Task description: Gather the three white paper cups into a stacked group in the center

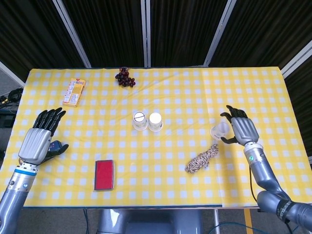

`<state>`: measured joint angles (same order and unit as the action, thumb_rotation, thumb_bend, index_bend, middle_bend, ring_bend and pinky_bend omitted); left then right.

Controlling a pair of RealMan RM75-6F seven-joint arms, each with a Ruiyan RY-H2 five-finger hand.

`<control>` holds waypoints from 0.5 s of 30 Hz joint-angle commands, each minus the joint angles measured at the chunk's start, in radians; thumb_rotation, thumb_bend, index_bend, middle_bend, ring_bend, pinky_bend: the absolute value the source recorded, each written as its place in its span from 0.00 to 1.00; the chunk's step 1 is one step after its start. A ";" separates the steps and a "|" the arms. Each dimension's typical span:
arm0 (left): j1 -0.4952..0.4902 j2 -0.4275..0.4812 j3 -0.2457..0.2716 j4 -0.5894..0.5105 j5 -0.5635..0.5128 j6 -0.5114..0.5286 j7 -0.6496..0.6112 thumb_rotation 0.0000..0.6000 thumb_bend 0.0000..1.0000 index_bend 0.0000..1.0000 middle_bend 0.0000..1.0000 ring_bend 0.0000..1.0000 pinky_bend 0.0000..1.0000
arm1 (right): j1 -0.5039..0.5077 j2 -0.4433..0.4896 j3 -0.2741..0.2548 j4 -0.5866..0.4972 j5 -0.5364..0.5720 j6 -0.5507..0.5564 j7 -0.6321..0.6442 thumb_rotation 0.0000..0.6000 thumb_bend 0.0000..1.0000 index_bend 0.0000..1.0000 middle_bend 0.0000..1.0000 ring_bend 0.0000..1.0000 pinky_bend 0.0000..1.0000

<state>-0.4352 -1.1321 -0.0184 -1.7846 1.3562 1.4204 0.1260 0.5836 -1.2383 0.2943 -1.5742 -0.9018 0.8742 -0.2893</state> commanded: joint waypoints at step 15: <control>0.030 -0.005 -0.042 0.001 0.011 -0.020 0.006 1.00 0.22 0.00 0.00 0.00 0.00 | 0.094 -0.112 -0.068 0.188 0.128 -0.050 -0.055 1.00 0.17 0.29 0.00 0.00 0.00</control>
<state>-0.4057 -1.1367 -0.0599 -1.7834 1.3673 1.4008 0.1330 0.6726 -1.3419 0.2320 -1.3958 -0.7801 0.8208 -0.3407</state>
